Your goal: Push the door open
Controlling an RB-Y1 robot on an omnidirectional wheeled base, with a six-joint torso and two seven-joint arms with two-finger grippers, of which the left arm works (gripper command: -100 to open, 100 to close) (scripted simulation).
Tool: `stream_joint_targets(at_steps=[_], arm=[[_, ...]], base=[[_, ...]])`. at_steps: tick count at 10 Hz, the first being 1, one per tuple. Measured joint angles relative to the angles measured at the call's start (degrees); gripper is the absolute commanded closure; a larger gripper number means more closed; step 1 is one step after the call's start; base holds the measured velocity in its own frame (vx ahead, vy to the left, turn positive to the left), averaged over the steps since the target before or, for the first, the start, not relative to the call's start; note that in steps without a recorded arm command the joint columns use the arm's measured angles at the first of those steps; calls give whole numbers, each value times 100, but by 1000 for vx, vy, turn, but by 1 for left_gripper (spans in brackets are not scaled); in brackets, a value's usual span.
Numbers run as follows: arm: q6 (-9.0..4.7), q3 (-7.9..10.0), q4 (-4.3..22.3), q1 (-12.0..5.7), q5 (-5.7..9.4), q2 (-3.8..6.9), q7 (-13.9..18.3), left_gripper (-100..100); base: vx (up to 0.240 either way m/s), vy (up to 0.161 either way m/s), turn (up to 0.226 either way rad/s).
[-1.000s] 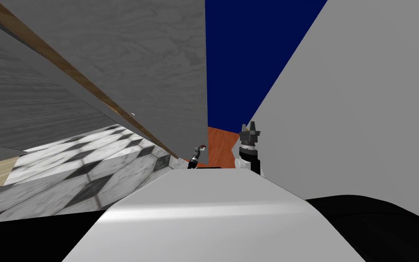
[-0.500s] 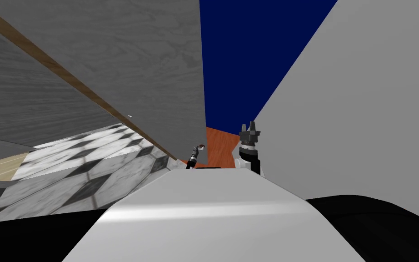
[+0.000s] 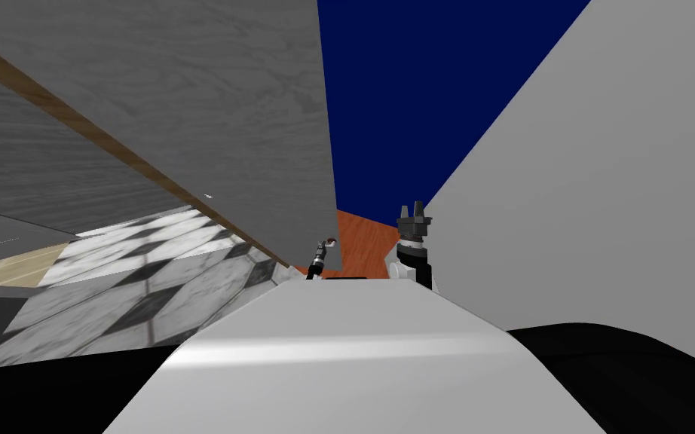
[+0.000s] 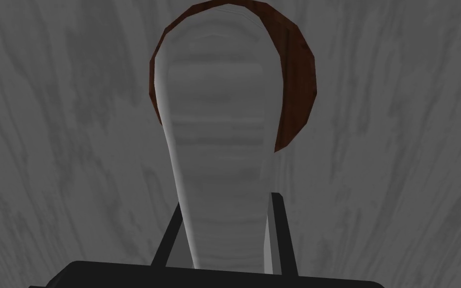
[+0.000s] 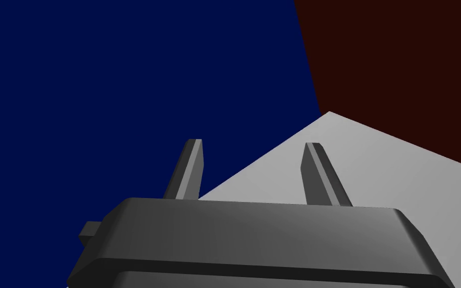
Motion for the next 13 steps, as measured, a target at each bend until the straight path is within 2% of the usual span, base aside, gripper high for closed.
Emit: stream_joint_targets(at_steps=[2, 7, 10, 13], arm=[[-50, 148, 40, -33, 57, -17, -21, 100], [-30, 487, 76, -85, 180, -148, -121, 100], [-68, 580, 194, -117, 228, -59, -135, 100], [-22, 698, 148, -106, 284, 3, -193, 100]], base=[[162, -118, 70], [135, -87, 56], [152, -56, 46], [179, -56, 35]])
